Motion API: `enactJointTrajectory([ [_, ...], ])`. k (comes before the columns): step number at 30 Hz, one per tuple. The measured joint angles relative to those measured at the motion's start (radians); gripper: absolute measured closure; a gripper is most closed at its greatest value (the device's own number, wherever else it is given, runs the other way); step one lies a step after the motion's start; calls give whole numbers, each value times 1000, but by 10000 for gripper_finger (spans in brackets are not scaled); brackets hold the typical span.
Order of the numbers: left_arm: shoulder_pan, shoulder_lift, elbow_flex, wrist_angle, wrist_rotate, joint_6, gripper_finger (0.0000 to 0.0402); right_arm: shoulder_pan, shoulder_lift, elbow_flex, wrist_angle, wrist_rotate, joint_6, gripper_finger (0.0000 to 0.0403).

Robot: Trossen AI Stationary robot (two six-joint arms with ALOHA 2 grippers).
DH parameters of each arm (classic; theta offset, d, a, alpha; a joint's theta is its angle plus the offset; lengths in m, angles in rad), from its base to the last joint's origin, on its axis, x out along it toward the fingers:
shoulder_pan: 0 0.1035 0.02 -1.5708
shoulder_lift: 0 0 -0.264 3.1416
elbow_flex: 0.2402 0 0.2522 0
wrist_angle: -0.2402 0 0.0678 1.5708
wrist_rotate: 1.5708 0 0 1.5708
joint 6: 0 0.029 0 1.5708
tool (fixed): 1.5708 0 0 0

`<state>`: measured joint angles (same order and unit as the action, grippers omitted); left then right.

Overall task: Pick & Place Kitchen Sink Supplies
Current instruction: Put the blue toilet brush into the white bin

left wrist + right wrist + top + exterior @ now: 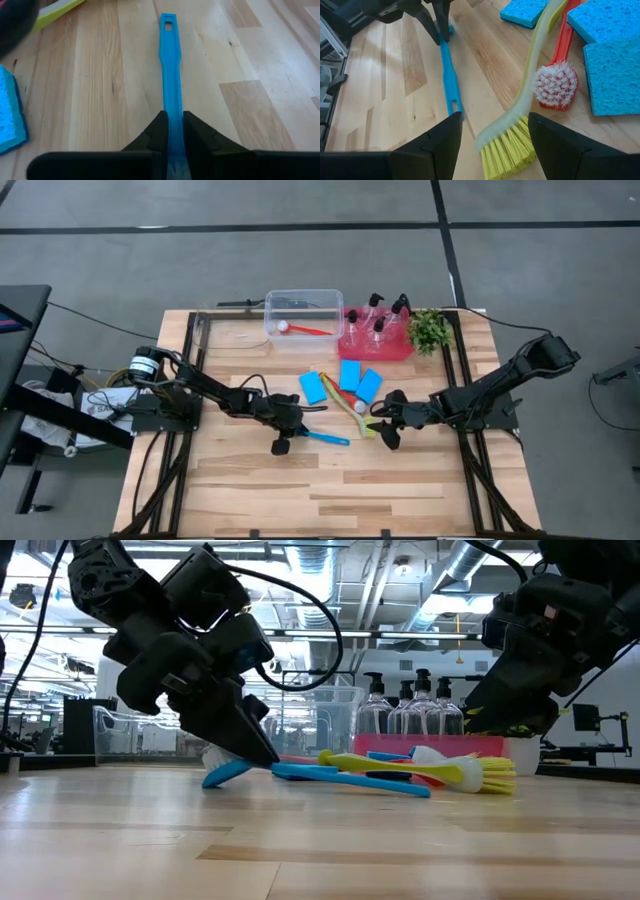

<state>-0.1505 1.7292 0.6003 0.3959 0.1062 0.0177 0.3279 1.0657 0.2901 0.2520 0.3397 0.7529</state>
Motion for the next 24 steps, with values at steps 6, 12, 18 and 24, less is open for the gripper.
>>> enactJointTrajectory([
  [6, 0, -70, -7, -52, -6, 34, 360, 0, 0, 0, 2, 0, 8, 182],
  [12, 0, -153, -6, -84, -12, 53, 385, 0, 0, 0, 16, 0, 8, 182],
  [18, 0, -219, -5, -97, -13, 53, 398, 0, 0, 0, 21, -1, 8, 182],
  [24, 1, -241, -4, -108, -37, 52, 398, 0, 0, 0, 20, -3, 8, 182],
])
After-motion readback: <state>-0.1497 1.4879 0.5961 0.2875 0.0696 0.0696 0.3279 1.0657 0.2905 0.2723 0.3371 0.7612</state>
